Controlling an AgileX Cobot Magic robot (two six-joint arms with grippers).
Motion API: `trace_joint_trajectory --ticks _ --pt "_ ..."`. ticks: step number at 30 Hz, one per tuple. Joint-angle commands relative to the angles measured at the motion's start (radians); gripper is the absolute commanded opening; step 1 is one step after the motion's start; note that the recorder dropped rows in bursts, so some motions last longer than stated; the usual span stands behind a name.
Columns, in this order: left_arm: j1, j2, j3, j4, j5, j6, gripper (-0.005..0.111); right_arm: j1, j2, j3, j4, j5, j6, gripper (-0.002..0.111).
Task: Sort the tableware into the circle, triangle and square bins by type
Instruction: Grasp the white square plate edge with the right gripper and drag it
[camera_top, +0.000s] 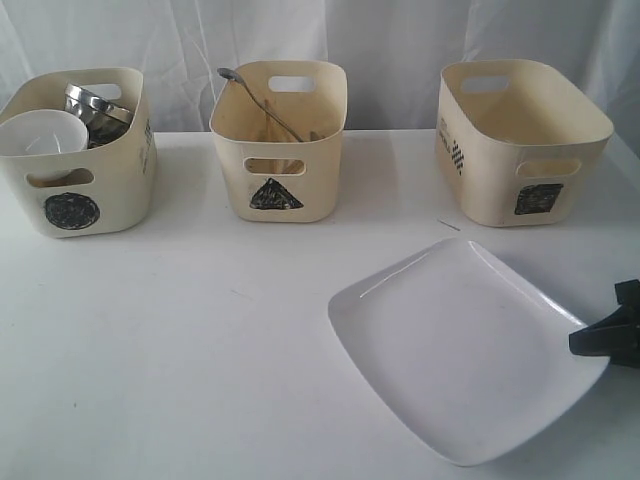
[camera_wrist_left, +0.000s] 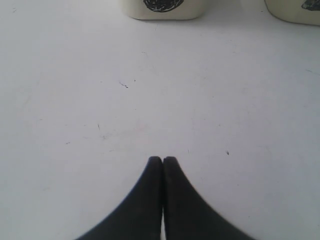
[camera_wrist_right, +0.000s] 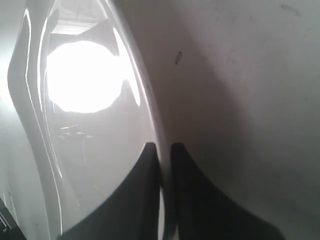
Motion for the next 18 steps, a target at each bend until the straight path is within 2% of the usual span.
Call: trace_joint_trajectory --ticks 1,4,10,12,15,18 --pt "-0.002 -0.004 0.004 -0.01 0.032 0.003 0.0 0.023 0.007 0.007 -0.033 -0.075 0.056 0.0" --pt "-0.002 -0.004 0.004 -0.01 0.032 0.003 0.0 0.028 0.007 0.007 -0.036 -0.08 0.087 0.002" --pt "-0.002 -0.004 0.004 -0.01 0.032 0.003 0.0 0.03 0.007 0.007 -0.037 -0.105 0.087 0.023" --pt "-0.002 -0.004 0.004 -0.01 0.032 0.003 0.0 0.034 0.007 0.007 -0.043 -0.127 0.087 0.025" --pt "-0.002 -0.004 0.004 -0.01 0.032 0.003 0.0 0.046 0.007 0.007 -0.082 -0.152 0.091 0.021" --pt "-0.002 -0.004 0.004 -0.01 0.032 0.003 0.0 0.049 0.007 0.007 -0.102 -0.145 0.096 0.003"
